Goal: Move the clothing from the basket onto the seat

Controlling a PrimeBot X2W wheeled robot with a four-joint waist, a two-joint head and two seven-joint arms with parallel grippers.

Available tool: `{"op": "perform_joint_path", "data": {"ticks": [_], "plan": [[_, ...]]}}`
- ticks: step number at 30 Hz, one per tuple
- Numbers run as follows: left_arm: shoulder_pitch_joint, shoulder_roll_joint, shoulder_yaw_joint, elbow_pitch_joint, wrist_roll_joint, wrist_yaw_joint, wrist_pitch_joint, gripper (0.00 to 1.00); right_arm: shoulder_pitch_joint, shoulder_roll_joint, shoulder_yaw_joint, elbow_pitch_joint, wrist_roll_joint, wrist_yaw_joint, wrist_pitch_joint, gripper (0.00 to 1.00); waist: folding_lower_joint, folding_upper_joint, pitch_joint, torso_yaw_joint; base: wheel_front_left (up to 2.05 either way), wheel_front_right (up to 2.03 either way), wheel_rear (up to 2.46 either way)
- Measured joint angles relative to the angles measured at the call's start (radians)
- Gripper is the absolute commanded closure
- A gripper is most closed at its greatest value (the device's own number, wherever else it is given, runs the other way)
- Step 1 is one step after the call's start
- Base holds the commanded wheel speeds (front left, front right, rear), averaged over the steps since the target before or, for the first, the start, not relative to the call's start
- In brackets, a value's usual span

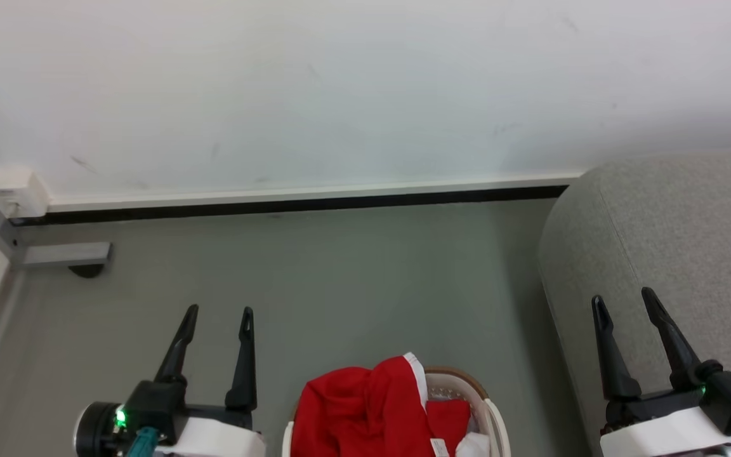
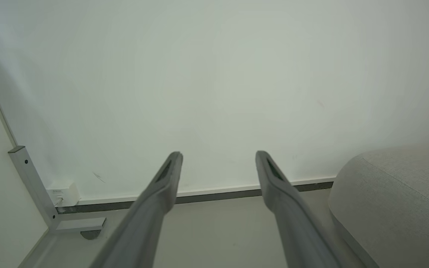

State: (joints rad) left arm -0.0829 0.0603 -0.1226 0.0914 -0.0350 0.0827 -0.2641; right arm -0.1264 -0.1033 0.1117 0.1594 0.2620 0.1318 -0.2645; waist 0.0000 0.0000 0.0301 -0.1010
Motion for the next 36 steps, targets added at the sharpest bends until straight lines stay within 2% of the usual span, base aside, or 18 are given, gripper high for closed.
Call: {"op": "perform_joint_path", "data": {"ticks": [12, 17, 25, 36], "plan": [[-0.073, -0.007, -0.008, 0.023, -0.010, -0.031, 0.000, 0.00, -0.055, -0.001, -0.016, -0.030, 0.031, 0.000, 0.000, 0.00, 0.0001, 0.0000, 0.113, -0.076, 0.00, 0.00, 0.00], [-0.115, -0.008, -0.013, 0.072, -0.010, -0.058, 0.000, 0.00, -0.086, 0.002, -0.027, -0.041, 0.049, 0.000, 0.000, 0.00, 0.0001, 0.0000, 0.171, -0.116, 0.00, 0.00, 0.00], [-0.216, -0.002, -0.035, 0.216, -0.009, -0.109, 0.000, 0.00, -0.138, 0.013, -0.042, -0.065, 0.085, 0.000, 0.000, 0.00, 0.0002, 0.0000, 0.274, -0.183, 0.00, 0.00, 0.00], [-0.393, 0.027, -0.089, 0.531, 0.024, -0.157, 0.000, 0.00, -0.208, 0.038, -0.075, -0.112, 0.140, 0.000, 0.000, 0.00, 0.0002, 0.0000, 0.434, -0.250, 0.00, 0.00, 0.00]]}}
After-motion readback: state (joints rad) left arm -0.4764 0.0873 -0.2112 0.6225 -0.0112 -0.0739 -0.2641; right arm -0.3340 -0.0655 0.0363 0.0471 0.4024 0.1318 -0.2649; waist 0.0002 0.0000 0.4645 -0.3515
